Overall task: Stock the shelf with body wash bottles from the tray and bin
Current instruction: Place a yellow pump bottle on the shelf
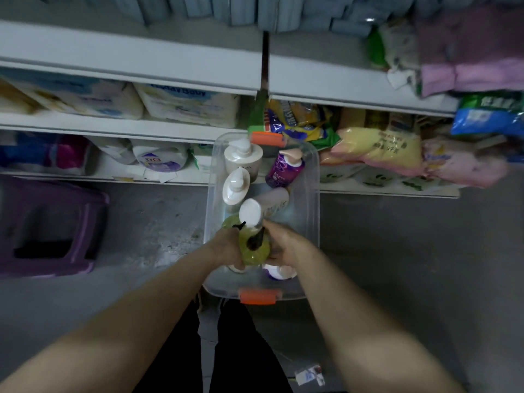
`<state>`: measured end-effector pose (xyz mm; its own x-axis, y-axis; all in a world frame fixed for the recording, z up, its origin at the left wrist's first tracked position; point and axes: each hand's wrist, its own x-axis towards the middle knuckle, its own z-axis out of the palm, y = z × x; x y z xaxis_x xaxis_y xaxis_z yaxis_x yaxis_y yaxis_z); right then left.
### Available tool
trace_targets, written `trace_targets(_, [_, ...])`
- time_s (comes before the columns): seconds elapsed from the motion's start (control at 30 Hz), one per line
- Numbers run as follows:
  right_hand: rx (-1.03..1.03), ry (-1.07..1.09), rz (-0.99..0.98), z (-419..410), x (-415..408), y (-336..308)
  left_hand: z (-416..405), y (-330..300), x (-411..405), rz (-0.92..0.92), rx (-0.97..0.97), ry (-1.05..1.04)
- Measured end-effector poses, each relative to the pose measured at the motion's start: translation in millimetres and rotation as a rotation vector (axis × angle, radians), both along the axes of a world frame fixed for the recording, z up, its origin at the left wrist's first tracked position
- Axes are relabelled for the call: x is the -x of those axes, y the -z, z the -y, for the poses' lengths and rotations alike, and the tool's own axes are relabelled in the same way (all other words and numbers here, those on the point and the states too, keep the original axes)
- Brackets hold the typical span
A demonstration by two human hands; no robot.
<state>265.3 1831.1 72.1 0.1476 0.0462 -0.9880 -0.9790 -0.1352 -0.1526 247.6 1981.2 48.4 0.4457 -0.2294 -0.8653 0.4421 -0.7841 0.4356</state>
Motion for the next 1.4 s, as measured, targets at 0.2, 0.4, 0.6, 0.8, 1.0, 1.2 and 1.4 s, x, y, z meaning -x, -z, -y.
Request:
trace_targets(0.2, [0.035, 0.048, 0.159, 15.3, -27.2, -58.9, -8.3, -54.1, -20.3, 0.360, 0.069, -0.100])
trace_targets(0.4, [0.011, 0.092, 0.332, 28.1, -42.1, -109.9, -16.8, -94.9, -37.0, 0.396, 0.335, -0.262])
trace_targets(0.6, [-0.018, 0.101, 0.478, 26.9, -56.4, -155.0, -13.6, -149.9, -38.8, 0.293, 0.572, -0.552])
trace_targets(0.8, [-0.238, 0.013, 0.609, 20.0, -68.4, -200.8, -17.5, -200.4, -46.3, 0.309, 0.678, -0.672])
trace_targets(1.0, [-0.376, -0.028, 0.769, 8.4, -84.9, -247.3, -40.2, -250.7, -64.9, 0.370, 0.771, -0.687])
trace_targets(1.2, [-0.409, -0.142, 1.009, -13.7, -109.2, -306.0, -65.2, -313.5, -86.7, 0.527, 0.871, -0.629])
trace_targets(1.4, [-0.438, -0.152, 1.168, -39.0, -129.5, -361.6, -87.1, -365.5, -109.3, 0.639, 1.004, -0.502])
